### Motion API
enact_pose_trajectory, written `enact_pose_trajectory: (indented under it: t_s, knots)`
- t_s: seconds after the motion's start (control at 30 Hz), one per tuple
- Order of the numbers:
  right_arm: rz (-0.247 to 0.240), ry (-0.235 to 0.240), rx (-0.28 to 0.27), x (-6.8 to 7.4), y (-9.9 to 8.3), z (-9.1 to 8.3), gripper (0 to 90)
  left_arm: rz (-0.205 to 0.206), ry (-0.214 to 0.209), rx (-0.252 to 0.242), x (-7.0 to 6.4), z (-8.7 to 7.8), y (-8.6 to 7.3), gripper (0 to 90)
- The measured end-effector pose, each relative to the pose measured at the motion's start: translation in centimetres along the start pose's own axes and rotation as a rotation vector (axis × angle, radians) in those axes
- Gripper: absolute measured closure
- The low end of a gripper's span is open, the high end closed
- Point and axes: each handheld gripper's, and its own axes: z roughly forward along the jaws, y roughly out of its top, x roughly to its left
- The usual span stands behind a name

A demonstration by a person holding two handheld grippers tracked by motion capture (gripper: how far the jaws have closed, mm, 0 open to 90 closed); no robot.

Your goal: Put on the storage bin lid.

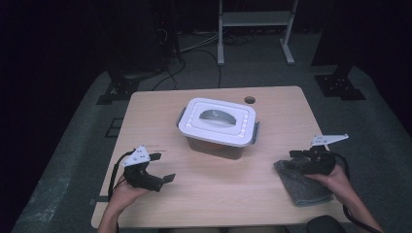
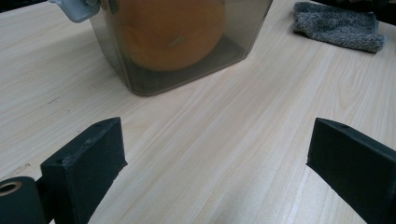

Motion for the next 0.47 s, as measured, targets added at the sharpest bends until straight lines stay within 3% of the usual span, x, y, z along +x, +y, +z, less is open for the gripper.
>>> enact_pose_trajectory:
  t_s: [0.47]
  knots:
    - [0.013,0.002,-0.019,0.12,-0.9,-0.36,28.2,0.002,0.0,0.004,0.0,0.08,0.01,3.3]
